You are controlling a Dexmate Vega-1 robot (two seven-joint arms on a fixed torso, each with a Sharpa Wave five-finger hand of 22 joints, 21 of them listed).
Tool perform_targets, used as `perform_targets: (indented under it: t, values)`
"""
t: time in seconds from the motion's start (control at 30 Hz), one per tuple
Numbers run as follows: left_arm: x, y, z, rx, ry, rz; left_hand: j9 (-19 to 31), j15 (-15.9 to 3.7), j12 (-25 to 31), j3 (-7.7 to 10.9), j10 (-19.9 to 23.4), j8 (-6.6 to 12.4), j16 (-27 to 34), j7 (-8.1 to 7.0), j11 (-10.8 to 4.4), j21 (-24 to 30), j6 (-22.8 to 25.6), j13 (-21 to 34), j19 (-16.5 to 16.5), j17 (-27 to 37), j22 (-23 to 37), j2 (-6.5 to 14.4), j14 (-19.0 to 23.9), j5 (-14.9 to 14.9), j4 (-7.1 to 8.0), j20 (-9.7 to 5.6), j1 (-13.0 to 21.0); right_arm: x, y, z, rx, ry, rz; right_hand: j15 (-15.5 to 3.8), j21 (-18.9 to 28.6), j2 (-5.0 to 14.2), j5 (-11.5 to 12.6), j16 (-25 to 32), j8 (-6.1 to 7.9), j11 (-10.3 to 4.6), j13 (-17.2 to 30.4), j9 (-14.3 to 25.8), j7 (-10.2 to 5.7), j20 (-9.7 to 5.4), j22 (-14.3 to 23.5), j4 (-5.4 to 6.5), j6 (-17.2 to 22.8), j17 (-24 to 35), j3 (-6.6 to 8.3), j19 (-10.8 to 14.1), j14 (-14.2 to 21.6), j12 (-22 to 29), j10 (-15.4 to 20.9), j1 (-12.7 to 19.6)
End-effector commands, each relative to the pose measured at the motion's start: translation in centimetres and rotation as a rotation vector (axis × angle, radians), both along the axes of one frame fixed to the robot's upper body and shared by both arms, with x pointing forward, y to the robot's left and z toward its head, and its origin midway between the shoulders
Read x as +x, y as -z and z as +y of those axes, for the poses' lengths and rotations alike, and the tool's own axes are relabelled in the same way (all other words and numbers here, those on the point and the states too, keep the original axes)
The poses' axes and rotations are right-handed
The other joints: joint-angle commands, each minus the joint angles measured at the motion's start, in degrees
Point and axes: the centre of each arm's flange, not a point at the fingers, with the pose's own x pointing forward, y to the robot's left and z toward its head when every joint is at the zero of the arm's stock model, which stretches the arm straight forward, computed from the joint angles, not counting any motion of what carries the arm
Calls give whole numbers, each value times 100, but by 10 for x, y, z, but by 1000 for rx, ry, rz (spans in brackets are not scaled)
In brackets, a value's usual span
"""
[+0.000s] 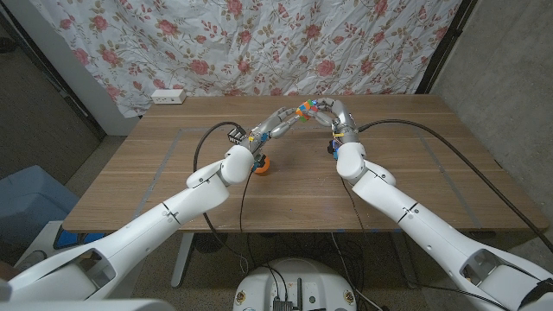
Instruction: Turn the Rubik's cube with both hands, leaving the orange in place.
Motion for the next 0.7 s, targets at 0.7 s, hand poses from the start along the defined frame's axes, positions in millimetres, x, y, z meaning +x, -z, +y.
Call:
perform_targets:
  t: [0.7]
  values:
    - [-6,7,-9,-17,13,-6,34,14,9,96,-294,40,6,34,45,44,29,9,-163,17,-1,701,-713,32,-17,44,84,-6,7,1,45,6,-9,-805,24,320,32,62,55,-243,23,21,-329,-21,11,0,379,35,-41,51,74,-3,281,427]
